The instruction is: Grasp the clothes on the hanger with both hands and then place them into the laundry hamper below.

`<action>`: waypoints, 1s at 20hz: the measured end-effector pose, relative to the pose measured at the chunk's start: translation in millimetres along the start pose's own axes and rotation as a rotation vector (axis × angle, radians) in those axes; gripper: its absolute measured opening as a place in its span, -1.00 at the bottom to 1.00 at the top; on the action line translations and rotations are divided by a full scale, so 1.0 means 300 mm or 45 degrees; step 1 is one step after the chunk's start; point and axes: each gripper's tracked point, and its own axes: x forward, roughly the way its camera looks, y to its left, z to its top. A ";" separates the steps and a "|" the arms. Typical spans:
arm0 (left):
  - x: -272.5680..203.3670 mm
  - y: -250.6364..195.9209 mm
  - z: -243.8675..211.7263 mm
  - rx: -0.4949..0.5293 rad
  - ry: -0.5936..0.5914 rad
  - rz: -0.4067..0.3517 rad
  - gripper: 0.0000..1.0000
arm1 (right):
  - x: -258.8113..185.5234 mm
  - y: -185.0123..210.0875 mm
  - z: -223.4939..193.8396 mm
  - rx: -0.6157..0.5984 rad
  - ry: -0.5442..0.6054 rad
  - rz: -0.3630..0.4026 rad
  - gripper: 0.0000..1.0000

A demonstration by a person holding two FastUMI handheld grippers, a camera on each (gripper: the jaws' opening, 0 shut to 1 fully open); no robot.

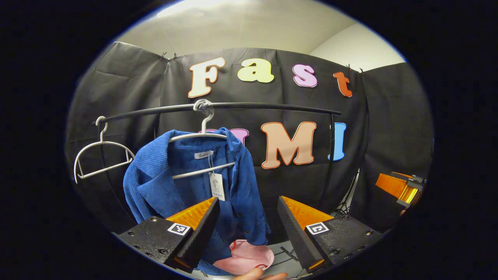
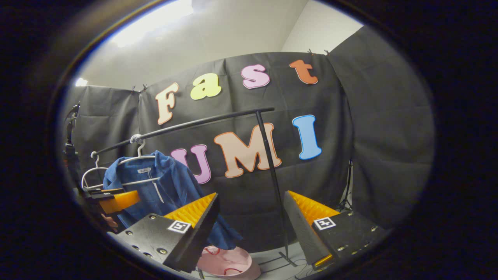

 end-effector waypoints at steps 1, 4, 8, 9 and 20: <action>0.000 0.012 0.000 0.010 -0.001 -0.007 0.82 | 0.000 0.020 0.005 -0.002 -0.006 0.008 0.97; 0.000 0.061 -0.031 0.037 0.028 -0.021 0.82 | -0.001 0.082 0.024 -0.014 -0.028 0.038 0.97; -0.011 0.122 -0.051 0.077 0.038 -0.038 0.85 | 0.013 0.166 0.013 -0.067 -0.018 0.068 0.97; -0.012 0.132 -0.053 0.085 0.036 -0.031 0.85 | 0.013 0.194 -0.001 -0.074 -0.012 0.080 0.97; -0.018 0.395 -0.181 0.083 0.087 0.305 0.86 | 0.053 0.466 -0.159 -0.049 0.144 0.302 0.97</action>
